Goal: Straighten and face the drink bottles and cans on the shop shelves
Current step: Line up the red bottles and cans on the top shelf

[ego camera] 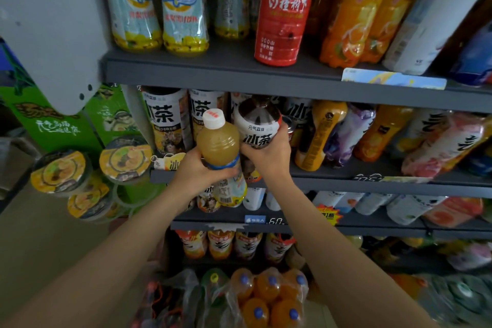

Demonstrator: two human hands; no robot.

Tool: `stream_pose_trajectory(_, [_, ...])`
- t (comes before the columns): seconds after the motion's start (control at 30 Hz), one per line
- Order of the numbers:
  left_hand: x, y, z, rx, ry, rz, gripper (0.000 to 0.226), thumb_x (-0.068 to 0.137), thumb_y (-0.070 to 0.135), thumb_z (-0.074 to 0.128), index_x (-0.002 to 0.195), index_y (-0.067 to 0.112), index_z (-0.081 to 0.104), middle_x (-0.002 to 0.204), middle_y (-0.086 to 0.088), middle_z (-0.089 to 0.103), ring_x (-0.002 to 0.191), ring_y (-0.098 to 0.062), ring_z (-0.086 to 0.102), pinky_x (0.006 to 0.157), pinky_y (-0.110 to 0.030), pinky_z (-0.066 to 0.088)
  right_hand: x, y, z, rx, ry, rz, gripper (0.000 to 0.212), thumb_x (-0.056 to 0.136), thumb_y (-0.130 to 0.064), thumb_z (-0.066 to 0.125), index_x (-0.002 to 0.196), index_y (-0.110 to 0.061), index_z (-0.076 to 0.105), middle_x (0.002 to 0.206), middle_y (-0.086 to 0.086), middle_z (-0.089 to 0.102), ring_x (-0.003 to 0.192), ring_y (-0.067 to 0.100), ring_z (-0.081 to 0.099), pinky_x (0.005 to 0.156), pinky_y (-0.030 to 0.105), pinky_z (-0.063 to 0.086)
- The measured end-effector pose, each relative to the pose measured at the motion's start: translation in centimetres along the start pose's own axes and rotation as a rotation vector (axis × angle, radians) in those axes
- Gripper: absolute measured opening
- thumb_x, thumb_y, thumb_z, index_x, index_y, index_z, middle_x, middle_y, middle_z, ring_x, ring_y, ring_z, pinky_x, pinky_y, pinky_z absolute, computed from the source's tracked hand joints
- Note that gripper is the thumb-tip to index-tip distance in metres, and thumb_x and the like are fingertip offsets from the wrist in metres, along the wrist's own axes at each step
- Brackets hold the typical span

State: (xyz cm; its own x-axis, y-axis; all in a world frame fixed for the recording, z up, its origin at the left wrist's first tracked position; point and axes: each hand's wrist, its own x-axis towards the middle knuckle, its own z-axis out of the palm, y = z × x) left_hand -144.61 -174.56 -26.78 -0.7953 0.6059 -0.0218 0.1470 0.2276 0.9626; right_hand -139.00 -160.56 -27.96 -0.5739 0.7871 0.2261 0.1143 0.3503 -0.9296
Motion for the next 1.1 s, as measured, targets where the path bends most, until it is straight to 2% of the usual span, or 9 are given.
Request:
stream_pose_trajectory(0.07, [0.3, 0.3, -0.1, 0.006, -0.004, 0.000, 0.047, 0.068, 0.014, 0.081, 0.107, 0.020, 0.057, 0.093, 0.015, 0.059, 0.085, 0.000, 0.056, 0.077, -0.022, 0.043, 0.3, -0.1, 0.1, 0.030, 0.002, 0.013, 0.076, 0.065, -0.011, 0.082, 0.127, -0.008, 0.039, 0.120, 0.006, 0.054, 0.111, 0.015, 0.052, 0.085, 0.021, 0.043])
stream_pose_trajectory(0.13, [0.7, 0.4, 0.0, 0.015, -0.001, 0.002, 0.048, 0.069, 0.012, 0.081, 0.110, 0.017, 0.056, 0.094, 0.010, 0.059, 0.085, -0.004, 0.056, 0.075, -0.021, 0.043, 0.5, -0.1, 0.6, 0.052, 0.033, 0.003, 0.074, 0.066, -0.010, 0.081, 0.128, -0.008, 0.039, 0.122, 0.008, 0.054, 0.114, 0.018, 0.051, 0.090, 0.026, 0.045])
stream_pose_trajectory(0.27, [0.9, 0.1, -0.1, 0.000, -0.005, 0.007, 0.044, 0.070, 0.011, 0.080, 0.107, 0.018, 0.056, 0.091, 0.014, 0.058, 0.081, 0.001, 0.055, 0.068, -0.014, 0.044, 0.5, 0.0, 1.1, 0.063, 0.026, -0.025, 0.076, 0.067, -0.010, 0.081, 0.130, -0.007, 0.037, 0.123, 0.009, 0.051, 0.117, 0.018, 0.049, 0.096, 0.030, 0.045])
stream_pose_trajectory(0.43, [0.1, 0.0, -0.4, 0.114, -0.077, 0.028, 0.053, 0.065, 0.013, 0.083, 0.108, 0.022, 0.052, 0.093, 0.019, 0.054, 0.095, -0.009, 0.054, 0.081, -0.025, 0.042, 0.1, 0.1, 0.2, 0.029, 0.005, -0.023, 0.083, 0.064, -0.017, 0.085, 0.131, -0.011, 0.037, 0.126, 0.007, 0.050, 0.119, 0.017, 0.048, 0.097, 0.028, 0.044])
stream_pose_trajectory(0.57, [-0.9, 2.3, -1.8, 0.235, -0.248, 0.018, 0.056, 0.066, 0.017, 0.083, 0.113, 0.022, 0.055, 0.106, 0.007, 0.059, 0.102, -0.011, 0.055, 0.086, -0.025, 0.042, -2.0, 0.1, -1.7, 0.016, -0.038, -0.023, 0.086, 0.059, -0.018, 0.087, 0.130, -0.013, 0.039, 0.124, 0.004, 0.053, 0.118, 0.016, 0.050, 0.096, 0.032, 0.046])
stream_pose_trajectory(0.7, [-1.8, 6.4, -2.8, 0.277, -0.389, 0.049, 0.062, 0.060, 0.029, 0.087, 0.113, 0.023, 0.056, 0.107, 0.009, 0.061, 0.100, -0.007, 0.057, 0.082, -0.016, 0.042, -4.4, -1.1, -4.3, 0.013, -0.056, 0.000, 0.087, 0.053, -0.024, 0.087, 0.124, -0.009, 0.040, 0.115, 0.002, 0.054, 0.111, 0.017, 0.054, 0.081, 0.024, 0.044])
stream_pose_trajectory(0.83, [-3.0, 9.9, -2.7, 0.240, -0.453, 0.090, 0.055, 0.069, 0.015, 0.081, 0.116, 0.023, 0.054, 0.101, 0.017, 0.059, 0.090, 0.004, 0.057, 0.070, -0.003, 0.044, -6.1, -2.3, -7.6, 0.016, -0.019, -0.035, 0.085, 0.051, -0.022, 0.090, 0.118, -0.015, 0.039, 0.115, 0.004, 0.051, 0.110, 0.018, 0.053, 0.081, 0.023, 0.048])
stream_pose_trajectory(0.97, [-3.9, 11.2, -2.0, 0.234, -0.445, 0.119, 0.052, 0.068, 0.017, 0.081, 0.111, 0.026, 0.054, 0.096, 0.022, 0.057, 0.084, 0.011, 0.054, 0.065, -0.002, 0.044, -6.9, -3.8, -9.6, 0.002, 0.028, -0.072, 0.084, 0.044, -0.049, 0.082, 0.112, -0.025, 0.038, 0.112, 0.005, 0.052, 0.106, 0.019, 0.055, 0.084, 0.041, 0.051])
stream_pose_trajectory(1.1, [-4.5, 11.4, -1.9, 0.207, -0.440, 0.105, 0.051, 0.069, 0.016, 0.081, 0.109, 0.029, 0.052, 0.098, 0.020, 0.058, 0.087, 0.006, 0.056, 0.068, -0.005, 0.044, -6.7, -4.6, -10.0, -0.053, 0.015, -0.103, 0.086, 0.043, -0.054, 0.079, 0.112, -0.025, 0.037, 0.111, 0.005, 0.053, 0.106, 0.019, 0.055, 0.083, 0.039, 0.051])
